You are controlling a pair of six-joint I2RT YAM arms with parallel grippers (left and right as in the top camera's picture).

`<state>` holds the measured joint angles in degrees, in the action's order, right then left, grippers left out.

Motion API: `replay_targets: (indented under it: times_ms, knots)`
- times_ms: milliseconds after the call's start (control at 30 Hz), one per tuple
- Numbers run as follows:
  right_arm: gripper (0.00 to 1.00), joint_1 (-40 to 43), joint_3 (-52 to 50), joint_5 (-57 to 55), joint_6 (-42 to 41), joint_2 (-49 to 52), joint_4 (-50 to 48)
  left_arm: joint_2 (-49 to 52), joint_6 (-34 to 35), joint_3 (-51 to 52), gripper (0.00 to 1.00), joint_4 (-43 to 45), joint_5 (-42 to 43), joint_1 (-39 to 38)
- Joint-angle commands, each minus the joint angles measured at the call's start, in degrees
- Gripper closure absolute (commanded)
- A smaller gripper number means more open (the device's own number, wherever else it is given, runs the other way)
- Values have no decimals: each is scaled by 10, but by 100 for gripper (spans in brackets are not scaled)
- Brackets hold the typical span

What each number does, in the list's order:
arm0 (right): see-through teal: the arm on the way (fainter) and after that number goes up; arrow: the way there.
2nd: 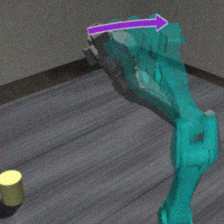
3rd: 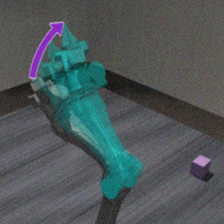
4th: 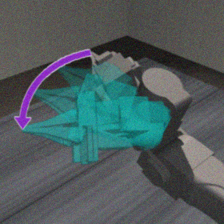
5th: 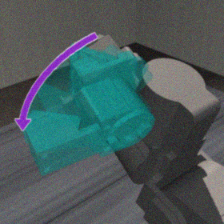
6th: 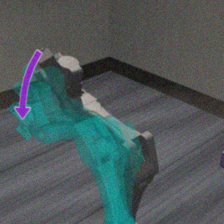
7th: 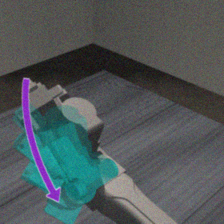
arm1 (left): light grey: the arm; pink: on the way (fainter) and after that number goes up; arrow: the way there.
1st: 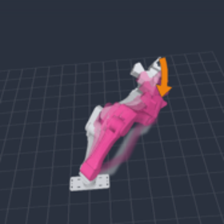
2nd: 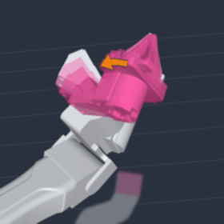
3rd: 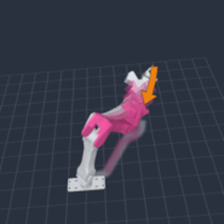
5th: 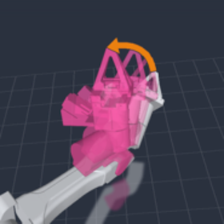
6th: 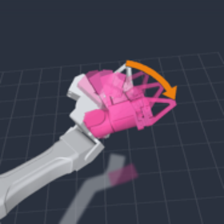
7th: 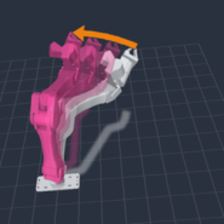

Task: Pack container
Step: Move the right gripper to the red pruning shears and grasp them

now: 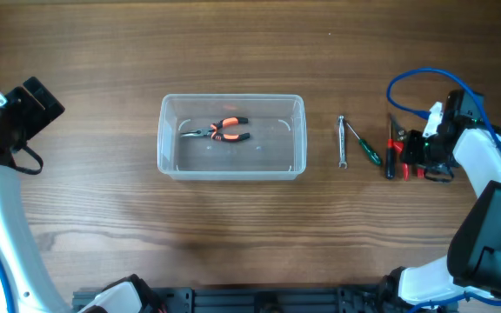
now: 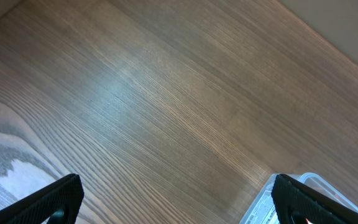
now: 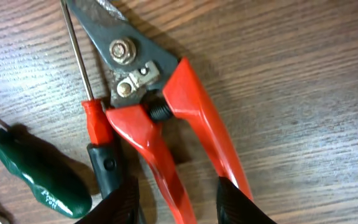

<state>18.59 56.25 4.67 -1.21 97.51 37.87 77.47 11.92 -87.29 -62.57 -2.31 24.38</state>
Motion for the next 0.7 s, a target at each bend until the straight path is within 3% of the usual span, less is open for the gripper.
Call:
replay_targets:
  times_ms: [0, 133, 200, 300, 367, 467, 500, 667]
  knots:
    - [61, -1, -16, -8, -3, 7, -11, 2, 5, -1, 0, 1, -4, 3]
    - [64, -4, -16, -7, 6, 21, -10, 2, 5, -1, 0, 1, -4, 3]
    - [55, -4, -16, -8, 13, 38, -10, 2, 5, -1, 0, 1, -4, 3]
    - [53, -5, -16, -8, 43, 57, -12, 2, 5, -1, 0, 1, -4, 3]
    - [62, -7, -16, -8, 44, 70, -13, 2, 5, -1, 0, 1, -4, 3]
    - [91, -7, -16, -8, 41, 80, -14, 2, 5, -1, 0, 2, -4, 3]
    - [96, -7, -16, -1, 38, 80, -16, 2, 5, -1, 0, 2, -4, 3]
    - [96, -7, 12, 43, 21, 76, -4, 2, 5, -1, 0, 2, -4, 3]
